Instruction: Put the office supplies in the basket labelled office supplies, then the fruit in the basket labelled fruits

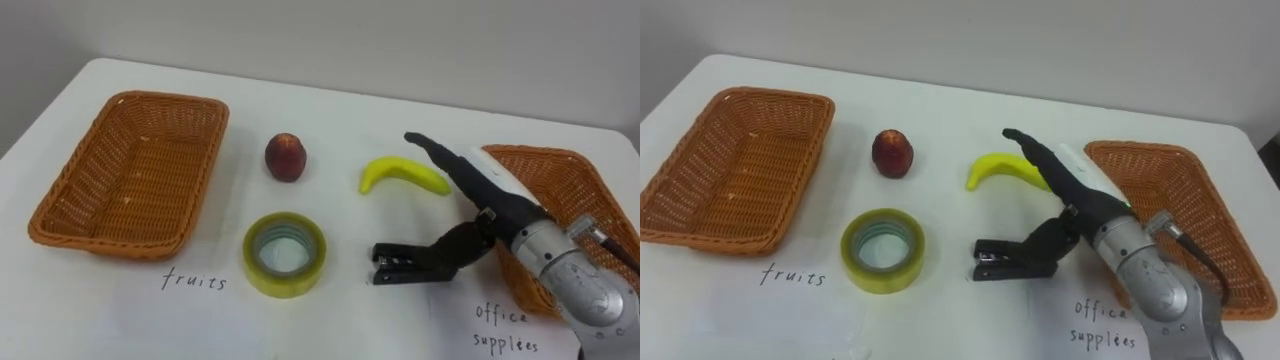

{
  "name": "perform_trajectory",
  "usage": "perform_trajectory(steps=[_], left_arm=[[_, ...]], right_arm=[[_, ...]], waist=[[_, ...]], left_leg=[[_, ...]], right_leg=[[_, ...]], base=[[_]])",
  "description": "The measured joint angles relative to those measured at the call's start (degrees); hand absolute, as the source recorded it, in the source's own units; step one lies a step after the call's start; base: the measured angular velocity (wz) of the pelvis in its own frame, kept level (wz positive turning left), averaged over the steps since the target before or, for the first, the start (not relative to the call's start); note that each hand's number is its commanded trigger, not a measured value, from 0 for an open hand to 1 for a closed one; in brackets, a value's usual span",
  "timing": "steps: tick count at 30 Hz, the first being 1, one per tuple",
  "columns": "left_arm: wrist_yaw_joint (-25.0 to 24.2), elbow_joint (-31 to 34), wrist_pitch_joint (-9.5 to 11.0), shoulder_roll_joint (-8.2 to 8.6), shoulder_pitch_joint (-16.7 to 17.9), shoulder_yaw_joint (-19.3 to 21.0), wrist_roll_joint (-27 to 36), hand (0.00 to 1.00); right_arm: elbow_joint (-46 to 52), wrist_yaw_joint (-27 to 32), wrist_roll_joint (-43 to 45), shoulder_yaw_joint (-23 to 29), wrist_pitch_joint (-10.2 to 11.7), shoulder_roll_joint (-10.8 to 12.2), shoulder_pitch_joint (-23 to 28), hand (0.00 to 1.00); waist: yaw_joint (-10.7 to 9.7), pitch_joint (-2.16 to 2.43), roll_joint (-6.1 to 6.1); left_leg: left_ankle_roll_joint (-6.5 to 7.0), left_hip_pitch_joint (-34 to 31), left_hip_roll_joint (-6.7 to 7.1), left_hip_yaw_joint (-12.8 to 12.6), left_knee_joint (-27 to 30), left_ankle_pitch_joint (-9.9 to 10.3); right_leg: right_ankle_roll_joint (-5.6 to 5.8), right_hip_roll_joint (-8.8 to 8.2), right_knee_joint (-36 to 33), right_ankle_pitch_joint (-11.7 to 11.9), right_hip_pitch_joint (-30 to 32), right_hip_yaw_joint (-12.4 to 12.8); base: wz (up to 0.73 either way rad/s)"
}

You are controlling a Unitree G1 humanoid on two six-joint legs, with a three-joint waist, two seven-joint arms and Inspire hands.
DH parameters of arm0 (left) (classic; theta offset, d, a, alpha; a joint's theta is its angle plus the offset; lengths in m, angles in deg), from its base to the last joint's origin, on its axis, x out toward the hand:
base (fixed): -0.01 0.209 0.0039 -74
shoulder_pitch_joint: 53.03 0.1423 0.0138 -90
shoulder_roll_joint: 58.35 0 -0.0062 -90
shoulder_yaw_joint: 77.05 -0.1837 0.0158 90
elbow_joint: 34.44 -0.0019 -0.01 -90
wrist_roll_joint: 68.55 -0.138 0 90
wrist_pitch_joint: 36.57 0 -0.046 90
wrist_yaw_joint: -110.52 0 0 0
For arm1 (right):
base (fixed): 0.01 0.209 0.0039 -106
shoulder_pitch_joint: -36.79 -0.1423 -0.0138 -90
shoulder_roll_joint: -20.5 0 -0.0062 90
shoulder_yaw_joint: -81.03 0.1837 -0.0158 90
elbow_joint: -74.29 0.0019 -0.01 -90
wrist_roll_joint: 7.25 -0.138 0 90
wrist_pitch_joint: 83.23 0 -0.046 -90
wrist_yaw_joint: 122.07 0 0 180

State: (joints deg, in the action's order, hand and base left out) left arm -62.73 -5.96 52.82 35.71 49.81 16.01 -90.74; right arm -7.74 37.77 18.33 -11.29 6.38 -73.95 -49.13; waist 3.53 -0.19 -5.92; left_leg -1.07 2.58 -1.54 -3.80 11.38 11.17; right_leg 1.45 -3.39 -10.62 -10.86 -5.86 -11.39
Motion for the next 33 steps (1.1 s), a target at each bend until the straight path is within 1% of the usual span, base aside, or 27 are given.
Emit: perform_trajectory(steps=[3, 7, 13, 15, 18, 25, 33], left_arm=[[0.0, 0.3, -0.4, -0.09, 0.0, 0.0, 0.0, 0.00], [0.0, 0.3, -0.4, -0.10, 0.0, 0.0, 0.0, 0.00], [-0.2, 1.2, -0.7, -0.12, -0.1, 0.0, 0.1, 0.00], [-0.4, 1.7, -0.8, -0.21, -0.1, 0.0, 0.1, 0.00], [-1.0, 1.9, -0.8, -0.24, -0.1, 0.0, 0.1, 0.00], [-1.0, 1.9, -0.9, -0.24, -0.2, 0.0, 0.1, 0.00], [-0.7, 2.4, -1.1, -0.24, -0.1, 0.0, 0.1, 0.00]], right_arm=[[-0.6, -0.2, 1.8, -0.9, -1.0, 0.0, 0.6, 0.00], [-0.6, -0.7, 2.1, -1.1, -1.0, 0.0, 1.8, 0.00], [-1.6, -2.2, 2.8, -1.1, -2.2, 0.0, 2.3, 0.00], [-2.8, -2.7, 3.3, -1.1, -2.3, 0.0, 2.3, 0.00], [-3.0, -3.5, 3.9, -1.1, -3.4, 0.0, 2.3, 0.00], [-3.0, -4.5, 4.0, -1.1, -3.4, 0.2, 2.3, 0.00], [-3.0, -5.1, 4.1, -3.2, -3.5, 0.5, 3.0, 0.00]], waist=[[0.1, 0.15, -0.22], [0.1, 0.16, -0.35], [0.1, 0.10, -0.50], [0.1, -0.02, -0.70], [0.1, -0.10, -0.85], [0.3, -0.12, -0.93], [1.6, -0.13, -0.90]], left_leg=[[0.00, 0.0, 0.04, 0.0, -0.1, 0.0], [0.00, 0.0, 0.07, 0.0, -0.1, 0.0], [0.01, 0.0, 0.07, 0.0, -0.1, 0.0], [0.01, 0.0, 0.07, 0.0, -0.1, 0.0], [0.01, 0.0, 0.07, 0.0, -0.1, 0.0], [0.01, 0.1, 0.08, 0.0, -0.1, 0.0], [0.01, 0.1, 0.08, 0.1, 0.0, 0.0]], right_leg=[[-0.01, 0.00, 0.0, 0.0, 0.0, 0.1], [0.00, -0.01, 0.0, 0.0, 0.0, 0.1], [0.00, 0.00, 0.0, 0.0, 0.0, 0.1], [0.00, 0.00, 0.0, 0.0, 0.0, 0.1], [0.00, 0.00, 0.0, 0.0, 0.0, 0.1], [0.00, 0.01, 0.0, 0.0, 0.0, 0.1], [-0.01, 0.00, 0.0, 0.0, 0.0, -0.1]], base=[[0.00], [0.00], [0.00], [0.00], [0.00], [0.00], [0.00]])
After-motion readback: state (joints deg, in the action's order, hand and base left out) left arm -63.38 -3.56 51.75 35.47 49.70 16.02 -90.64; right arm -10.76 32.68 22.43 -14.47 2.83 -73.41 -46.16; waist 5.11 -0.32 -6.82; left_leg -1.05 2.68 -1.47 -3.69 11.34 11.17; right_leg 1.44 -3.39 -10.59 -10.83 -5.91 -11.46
